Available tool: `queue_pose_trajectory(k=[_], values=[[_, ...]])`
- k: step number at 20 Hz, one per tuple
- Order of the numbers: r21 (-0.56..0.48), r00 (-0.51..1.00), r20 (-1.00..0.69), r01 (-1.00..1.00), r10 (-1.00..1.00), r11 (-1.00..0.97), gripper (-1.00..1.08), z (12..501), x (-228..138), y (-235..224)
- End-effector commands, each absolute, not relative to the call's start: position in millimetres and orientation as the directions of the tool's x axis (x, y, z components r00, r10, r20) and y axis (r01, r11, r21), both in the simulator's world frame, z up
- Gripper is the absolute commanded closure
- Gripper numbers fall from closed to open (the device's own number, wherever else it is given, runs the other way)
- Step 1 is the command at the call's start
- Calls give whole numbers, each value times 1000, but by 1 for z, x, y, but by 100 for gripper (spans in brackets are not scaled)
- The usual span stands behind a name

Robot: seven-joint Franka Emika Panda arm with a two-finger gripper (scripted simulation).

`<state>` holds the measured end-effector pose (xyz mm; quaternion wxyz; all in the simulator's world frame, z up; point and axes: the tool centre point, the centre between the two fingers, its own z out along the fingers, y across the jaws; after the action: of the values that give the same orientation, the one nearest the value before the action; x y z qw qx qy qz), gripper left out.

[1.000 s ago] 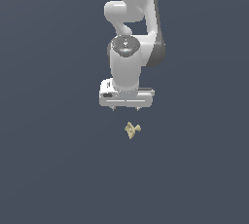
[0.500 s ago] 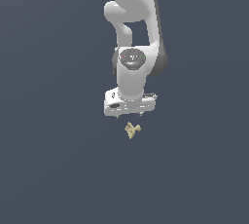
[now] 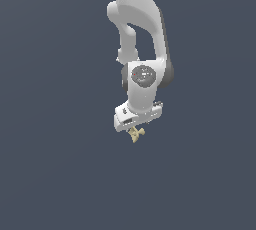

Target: Pick up the object and move it to a goal position.

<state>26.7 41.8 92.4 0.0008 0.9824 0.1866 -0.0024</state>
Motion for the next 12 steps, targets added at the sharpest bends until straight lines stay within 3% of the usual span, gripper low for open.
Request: queue_pose_trajectory(k=[1,12], values=[[1,917,-2,398,398,-917,-92,87,29,45],[0,910,-1,415,415,-910,-92,73,29,47]])
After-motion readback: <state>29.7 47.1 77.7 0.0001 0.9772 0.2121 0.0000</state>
